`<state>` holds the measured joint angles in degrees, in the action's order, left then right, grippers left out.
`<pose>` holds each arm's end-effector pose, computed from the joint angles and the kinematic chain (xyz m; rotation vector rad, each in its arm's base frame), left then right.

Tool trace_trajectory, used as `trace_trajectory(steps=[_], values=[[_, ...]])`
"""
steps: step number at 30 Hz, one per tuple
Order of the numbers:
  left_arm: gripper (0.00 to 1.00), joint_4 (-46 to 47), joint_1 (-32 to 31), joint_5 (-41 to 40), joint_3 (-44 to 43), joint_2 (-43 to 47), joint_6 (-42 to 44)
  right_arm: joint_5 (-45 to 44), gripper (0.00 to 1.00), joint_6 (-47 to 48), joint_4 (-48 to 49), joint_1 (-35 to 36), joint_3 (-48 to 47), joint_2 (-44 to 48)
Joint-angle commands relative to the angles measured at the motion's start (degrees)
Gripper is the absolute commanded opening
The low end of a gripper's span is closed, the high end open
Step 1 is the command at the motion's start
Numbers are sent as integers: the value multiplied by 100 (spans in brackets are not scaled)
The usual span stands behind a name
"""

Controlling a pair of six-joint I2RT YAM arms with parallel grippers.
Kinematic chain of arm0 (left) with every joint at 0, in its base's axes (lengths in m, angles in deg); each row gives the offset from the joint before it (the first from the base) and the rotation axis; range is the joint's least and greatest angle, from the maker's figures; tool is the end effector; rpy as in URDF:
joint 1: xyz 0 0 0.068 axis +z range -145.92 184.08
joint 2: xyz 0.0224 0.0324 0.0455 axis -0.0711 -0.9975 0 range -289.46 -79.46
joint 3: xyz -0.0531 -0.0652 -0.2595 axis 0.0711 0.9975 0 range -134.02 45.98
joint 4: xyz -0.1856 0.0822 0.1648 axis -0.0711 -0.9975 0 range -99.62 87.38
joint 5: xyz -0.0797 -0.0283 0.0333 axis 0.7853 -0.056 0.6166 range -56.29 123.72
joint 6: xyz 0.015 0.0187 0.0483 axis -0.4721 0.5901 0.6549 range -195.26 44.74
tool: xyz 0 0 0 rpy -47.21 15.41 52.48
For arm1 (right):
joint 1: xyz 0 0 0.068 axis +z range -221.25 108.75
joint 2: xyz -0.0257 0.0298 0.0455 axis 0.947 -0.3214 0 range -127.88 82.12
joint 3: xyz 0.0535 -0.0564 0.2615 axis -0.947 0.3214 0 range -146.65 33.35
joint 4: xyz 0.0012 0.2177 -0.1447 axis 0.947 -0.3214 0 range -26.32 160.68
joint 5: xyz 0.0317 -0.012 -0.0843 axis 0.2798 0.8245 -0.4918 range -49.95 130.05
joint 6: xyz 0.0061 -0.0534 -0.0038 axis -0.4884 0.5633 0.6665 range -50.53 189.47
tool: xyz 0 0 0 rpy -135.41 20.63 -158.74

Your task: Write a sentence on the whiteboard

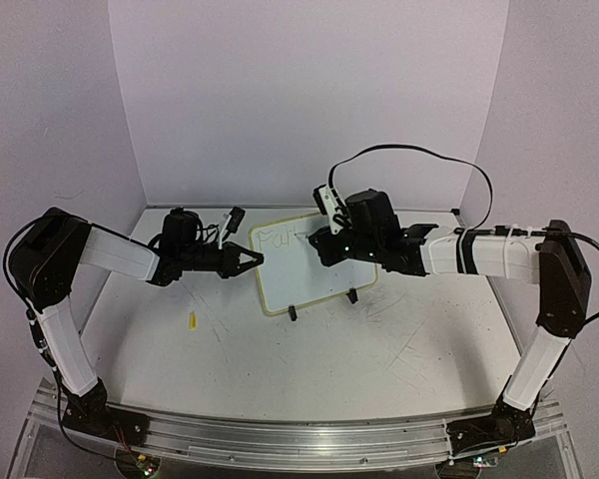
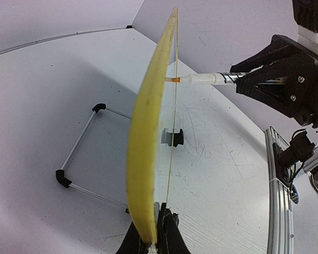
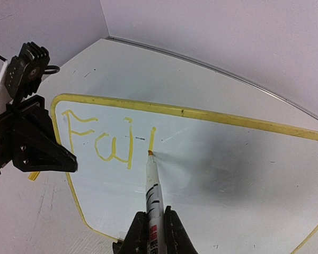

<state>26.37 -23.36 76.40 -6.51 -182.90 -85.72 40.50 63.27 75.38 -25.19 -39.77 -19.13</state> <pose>0.3219 -0.1943 0.1803 0.7997 1.8598 -1.1525 0.2886 0.3000 0.2662 -0.6966 1.9063 0.5939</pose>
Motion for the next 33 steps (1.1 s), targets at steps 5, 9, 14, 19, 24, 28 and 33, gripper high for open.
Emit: trace_trajectory(steps=[5, 9, 14, 19, 24, 28, 33], values=[[0, -366, 38, -613, -79, 34, 439, -85, 0, -149, -48, -3, 188, 93], [0, -359, 37, -608, -84, 25, 438, 52, 0, -153, -57, -1, 238, 106], [0, -362, 36, -611, -71, 34, 435, -39, 0, -145, -72, 1, 306, 171], [0, -364, 37, -608, -80, 26, 436, -299, 0, -108, -92, -3, 376, 282], [0, -369, 37, -595, -86, 17, 430, -594, 0, -48, -41, -7, 319, 390], [0, -371, 37, -595, -83, 17, 430, -532, 0, -3, 348, -2, 390, 651], [0, -369, 40, -597, -85, 28, 435, 285, 0, 40, 521, -2, 374, 775]])
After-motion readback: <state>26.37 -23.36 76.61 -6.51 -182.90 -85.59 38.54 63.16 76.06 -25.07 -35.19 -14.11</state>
